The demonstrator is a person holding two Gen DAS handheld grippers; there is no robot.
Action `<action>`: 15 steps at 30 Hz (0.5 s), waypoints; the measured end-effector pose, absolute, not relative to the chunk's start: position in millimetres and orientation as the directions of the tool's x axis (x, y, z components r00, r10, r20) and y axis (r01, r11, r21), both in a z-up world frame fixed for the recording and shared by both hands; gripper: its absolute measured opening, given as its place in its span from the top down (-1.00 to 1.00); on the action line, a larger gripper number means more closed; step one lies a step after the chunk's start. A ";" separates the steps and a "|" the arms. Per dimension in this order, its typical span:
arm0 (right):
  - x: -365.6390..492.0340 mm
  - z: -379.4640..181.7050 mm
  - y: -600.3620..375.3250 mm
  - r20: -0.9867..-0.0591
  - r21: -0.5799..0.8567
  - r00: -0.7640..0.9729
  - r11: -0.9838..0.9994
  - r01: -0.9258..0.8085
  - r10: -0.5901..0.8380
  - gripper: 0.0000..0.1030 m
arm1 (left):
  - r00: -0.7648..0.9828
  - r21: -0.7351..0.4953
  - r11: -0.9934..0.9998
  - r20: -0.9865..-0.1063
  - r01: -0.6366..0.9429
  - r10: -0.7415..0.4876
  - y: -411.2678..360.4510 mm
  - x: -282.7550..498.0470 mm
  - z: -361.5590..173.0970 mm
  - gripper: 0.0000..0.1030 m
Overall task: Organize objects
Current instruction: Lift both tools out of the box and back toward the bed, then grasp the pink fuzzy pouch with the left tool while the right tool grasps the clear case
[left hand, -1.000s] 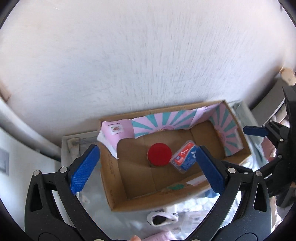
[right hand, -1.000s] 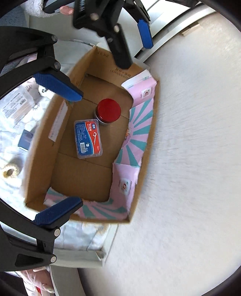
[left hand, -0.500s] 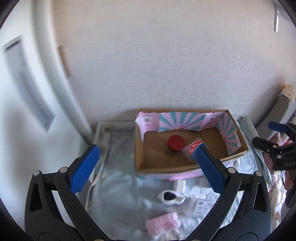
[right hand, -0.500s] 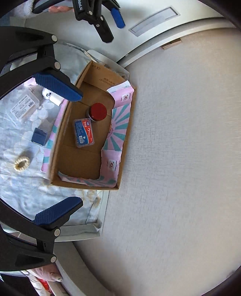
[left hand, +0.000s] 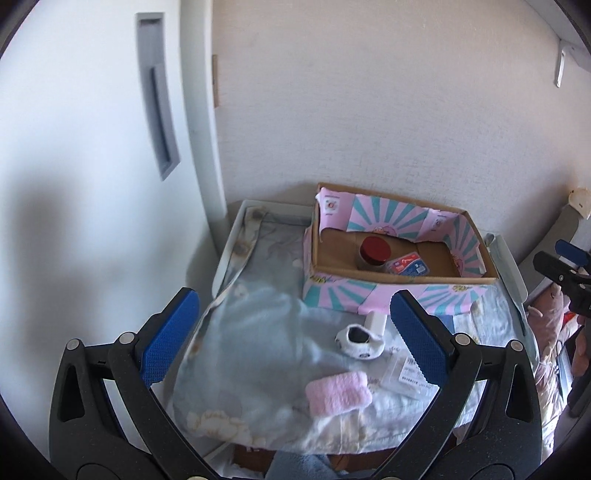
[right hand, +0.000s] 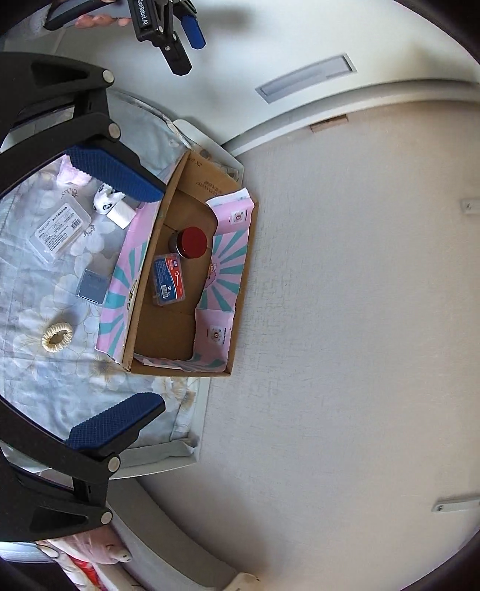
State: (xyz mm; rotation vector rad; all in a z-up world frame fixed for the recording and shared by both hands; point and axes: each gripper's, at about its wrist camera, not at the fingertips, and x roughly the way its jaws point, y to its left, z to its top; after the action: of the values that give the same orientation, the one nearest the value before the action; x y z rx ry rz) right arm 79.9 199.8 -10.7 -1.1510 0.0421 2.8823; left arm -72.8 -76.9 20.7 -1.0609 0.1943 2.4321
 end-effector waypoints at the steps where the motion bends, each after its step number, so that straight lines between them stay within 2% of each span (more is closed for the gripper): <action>1: 81.6 -11.7 198.8 -0.686 0.013 -0.727 -0.999 -0.042 0.022 -1.00 | -0.587 -0.059 -0.878 -0.722 -0.475 0.367 -80.0 -70.3 19.0 -1.00; 15: 109.8 -67.1 183.8 -0.666 -0.012 -0.745 -0.999 -0.032 0.032 -1.00 | -0.567 -0.051 -0.875 -0.743 -0.481 0.355 -90.9 -35.6 -51.0 -1.00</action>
State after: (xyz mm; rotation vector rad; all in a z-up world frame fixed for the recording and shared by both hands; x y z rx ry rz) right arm 109.8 183.8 -67.1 -1.1078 0.0008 2.9029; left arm -35.6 -90.9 -51.0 -1.0972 0.2164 2.4164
